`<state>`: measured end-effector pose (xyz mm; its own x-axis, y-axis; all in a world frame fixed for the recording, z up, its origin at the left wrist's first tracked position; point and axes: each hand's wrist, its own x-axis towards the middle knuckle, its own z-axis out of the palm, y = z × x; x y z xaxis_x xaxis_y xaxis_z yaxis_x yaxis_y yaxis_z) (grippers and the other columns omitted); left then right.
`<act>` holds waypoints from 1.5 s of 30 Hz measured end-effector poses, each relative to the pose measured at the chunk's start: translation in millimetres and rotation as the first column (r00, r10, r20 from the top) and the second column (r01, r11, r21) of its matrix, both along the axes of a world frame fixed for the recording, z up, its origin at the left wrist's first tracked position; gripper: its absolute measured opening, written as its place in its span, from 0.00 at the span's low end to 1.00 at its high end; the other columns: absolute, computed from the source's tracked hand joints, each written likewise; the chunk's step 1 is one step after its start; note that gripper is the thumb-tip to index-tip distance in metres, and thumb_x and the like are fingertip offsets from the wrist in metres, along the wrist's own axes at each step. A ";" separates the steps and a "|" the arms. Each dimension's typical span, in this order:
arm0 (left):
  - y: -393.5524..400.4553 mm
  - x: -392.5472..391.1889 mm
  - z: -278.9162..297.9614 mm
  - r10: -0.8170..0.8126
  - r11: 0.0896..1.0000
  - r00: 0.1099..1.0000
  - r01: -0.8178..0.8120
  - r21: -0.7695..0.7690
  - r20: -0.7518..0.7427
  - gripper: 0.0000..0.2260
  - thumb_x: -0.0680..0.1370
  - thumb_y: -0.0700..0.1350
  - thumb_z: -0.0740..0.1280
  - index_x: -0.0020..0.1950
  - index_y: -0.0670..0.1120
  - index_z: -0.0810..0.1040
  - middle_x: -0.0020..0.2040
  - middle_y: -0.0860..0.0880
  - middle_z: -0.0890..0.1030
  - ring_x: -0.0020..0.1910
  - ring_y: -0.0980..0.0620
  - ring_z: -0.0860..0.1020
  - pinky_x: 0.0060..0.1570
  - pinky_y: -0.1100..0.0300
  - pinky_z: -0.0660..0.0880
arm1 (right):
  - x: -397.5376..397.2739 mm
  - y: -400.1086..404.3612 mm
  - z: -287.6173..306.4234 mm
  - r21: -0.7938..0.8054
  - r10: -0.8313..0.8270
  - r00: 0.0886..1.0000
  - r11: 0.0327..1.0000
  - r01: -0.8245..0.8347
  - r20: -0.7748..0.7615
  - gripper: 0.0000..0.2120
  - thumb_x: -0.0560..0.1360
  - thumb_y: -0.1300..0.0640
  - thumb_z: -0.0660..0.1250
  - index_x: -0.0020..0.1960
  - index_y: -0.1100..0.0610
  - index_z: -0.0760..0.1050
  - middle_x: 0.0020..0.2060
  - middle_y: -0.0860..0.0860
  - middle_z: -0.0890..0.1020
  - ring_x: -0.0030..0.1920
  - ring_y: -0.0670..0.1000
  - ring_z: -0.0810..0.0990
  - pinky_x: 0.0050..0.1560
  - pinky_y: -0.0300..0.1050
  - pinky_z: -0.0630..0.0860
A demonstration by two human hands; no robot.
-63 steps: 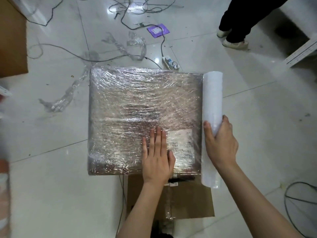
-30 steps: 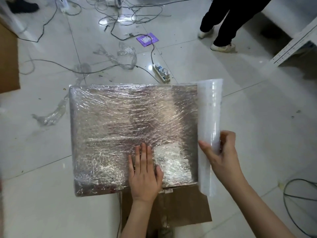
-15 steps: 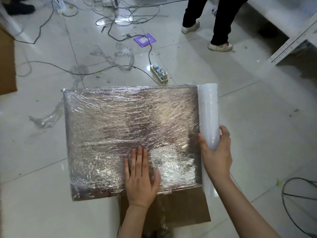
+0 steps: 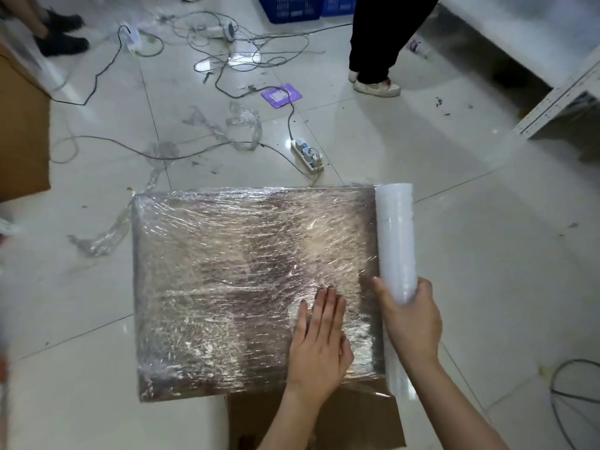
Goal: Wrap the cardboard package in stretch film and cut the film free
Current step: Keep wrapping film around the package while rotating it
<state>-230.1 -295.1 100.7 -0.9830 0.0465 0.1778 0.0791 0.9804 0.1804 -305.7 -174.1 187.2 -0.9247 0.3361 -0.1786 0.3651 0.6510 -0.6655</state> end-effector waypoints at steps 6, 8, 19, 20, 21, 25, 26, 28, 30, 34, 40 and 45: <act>1.9 4.5 -9.3 -0.010 0.999 1.000 0.010 -0.035 -0.013 0.32 0.77 0.51 0.53 0.77 0.38 0.49 0.77 0.42 0.52 0.76 0.44 0.54 0.75 0.46 0.46 | 4.3 2.8 -3.4 -0.025 0.013 1.000 1.000 -0.013 -0.012 0.20 0.71 0.39 0.67 0.51 0.52 0.65 0.40 0.50 0.75 0.40 0.55 0.75 0.41 0.49 0.72; 3.0 7.7 -10.6 -0.004 1.000 1.000 0.004 -0.021 -0.016 0.29 0.79 0.50 0.50 0.77 0.38 0.50 0.77 0.42 0.52 0.76 0.44 0.54 0.75 0.46 0.45 | 10.0 7.7 -6.3 -0.062 0.040 0.999 0.997 -0.042 -0.036 0.19 0.74 0.38 0.63 0.52 0.53 0.66 0.40 0.48 0.75 0.41 0.54 0.76 0.41 0.48 0.73; 3.9 15.4 -6.4 -0.022 1.000 0.999 0.022 0.003 0.035 0.33 0.77 0.52 0.54 0.77 0.39 0.50 0.78 0.42 0.52 0.76 0.45 0.54 0.75 0.46 0.45 | 25.8 20.7 -12.6 -0.249 0.060 0.998 0.967 -0.062 -0.017 0.23 0.67 0.37 0.62 0.49 0.54 0.73 0.40 0.47 0.78 0.41 0.46 0.78 0.38 0.44 0.73; 2.4 16.3 -4.5 -0.026 0.999 0.999 0.025 0.022 0.039 0.32 0.77 0.52 0.55 0.77 0.40 0.50 0.78 0.43 0.52 0.76 0.45 0.55 0.75 0.47 0.45 | 26.8 19.7 -12.0 -0.244 0.048 0.999 0.968 -0.053 -0.024 0.22 0.67 0.37 0.61 0.49 0.54 0.73 0.39 0.47 0.78 0.40 0.46 0.77 0.37 0.43 0.72; 1.0 17.3 -2.3 -0.031 0.998 0.999 0.029 0.053 0.037 0.32 0.77 0.52 0.56 0.78 0.40 0.51 0.78 0.44 0.54 0.76 0.46 0.56 0.75 0.48 0.46 | 27.1 19.3 -11.6 -0.239 0.040 0.999 0.970 -0.046 -0.029 0.22 0.67 0.37 0.61 0.49 0.54 0.72 0.39 0.47 0.78 0.40 0.45 0.77 0.36 0.42 0.71; -3.0 21.3 13.5 -0.034 0.963 0.999 0.029 0.267 0.016 0.29 0.77 0.53 0.58 0.77 0.45 0.59 0.78 0.49 0.58 0.77 0.51 0.56 0.76 0.53 0.46 | 24.2 20.2 -10.6 -0.232 0.046 0.998 0.971 -0.055 -0.044 0.21 0.68 0.38 0.62 0.47 0.55 0.73 0.38 0.47 0.78 0.39 0.44 0.76 0.35 0.41 0.70; -3.5 21.8 18.1 -0.016 0.954 1.000 0.014 0.300 0.004 0.28 0.77 0.52 0.58 0.77 0.45 0.60 0.77 0.49 0.59 0.76 0.52 0.56 0.76 0.53 0.46 | 23.4 20.4 -10.3 -0.227 0.051 0.998 0.972 -0.060 -0.045 0.19 0.70 0.40 0.63 0.47 0.56 0.73 0.38 0.48 0.78 0.39 0.44 0.76 0.35 0.40 0.70; -7.8 20.2 25.4 0.017 0.948 0.998 0.002 0.319 -0.056 0.27 0.77 0.49 0.58 0.76 0.45 0.60 0.76 0.50 0.61 0.75 0.52 0.59 0.75 0.54 0.50 | 22.7 20.3 -10.7 -0.221 0.055 0.998 0.973 -0.063 -0.043 0.16 0.73 0.43 0.65 0.47 0.57 0.74 0.38 0.49 0.78 0.39 0.44 0.76 0.35 0.40 0.69; -21.8 9.3 31.6 0.048 0.967 0.988 -0.009 0.255 -0.146 0.27 0.77 0.48 0.58 0.75 0.43 0.58 0.74 0.47 0.62 0.74 0.49 0.61 0.75 0.53 0.52 | 23.6 19.9 -11.3 -0.220 0.050 0.998 0.974 -0.059 -0.044 0.16 0.72 0.43 0.65 0.47 0.56 0.73 0.39 0.49 0.78 0.39 0.44 0.76 0.34 0.39 0.69; -66.0 -32.0 39.5 0.060 0.998 0.977 -0.057 0.019 -0.207 0.30 0.78 0.51 0.56 0.77 0.42 0.53 0.77 0.47 0.56 0.77 0.50 0.50 0.75 0.48 0.49 | 33.0 21.4 -10.6 -0.246 0.024 0.998 0.969 -0.037 -0.057 0.21 0.69 0.35 0.66 0.42 0.54 0.72 0.35 0.50 0.77 0.36 0.46 0.76 0.32 0.41 0.68; -77.1 -36.6 27.9 0.005 0.994 0.984 -0.024 -0.107 -0.175 0.30 0.79 0.54 0.54 0.78 0.44 0.52 0.79 0.47 0.44 0.78 0.48 0.48 0.75 0.46 0.45 | 42.6 23.2 -7.8 -0.298 0.027 0.998 0.954 -0.043 -0.056 0.18 0.68 0.40 0.65 0.42 0.55 0.72 0.35 0.52 0.76 0.34 0.48 0.74 0.31 0.41 0.67; -78.1 -35.2 31.0 0.021 0.993 0.982 -0.042 -0.113 -0.187 0.29 0.78 0.53 0.55 0.77 0.44 0.55 0.79 0.47 0.47 0.77 0.46 0.53 0.76 0.46 0.45 | 29.8 36.2 -1.1 -0.356 0.138 0.990 0.927 -0.121 0.024 0.17 0.74 0.56 0.68 0.60 0.60 0.71 0.46 0.50 0.77 0.43 0.46 0.76 0.37 0.32 0.68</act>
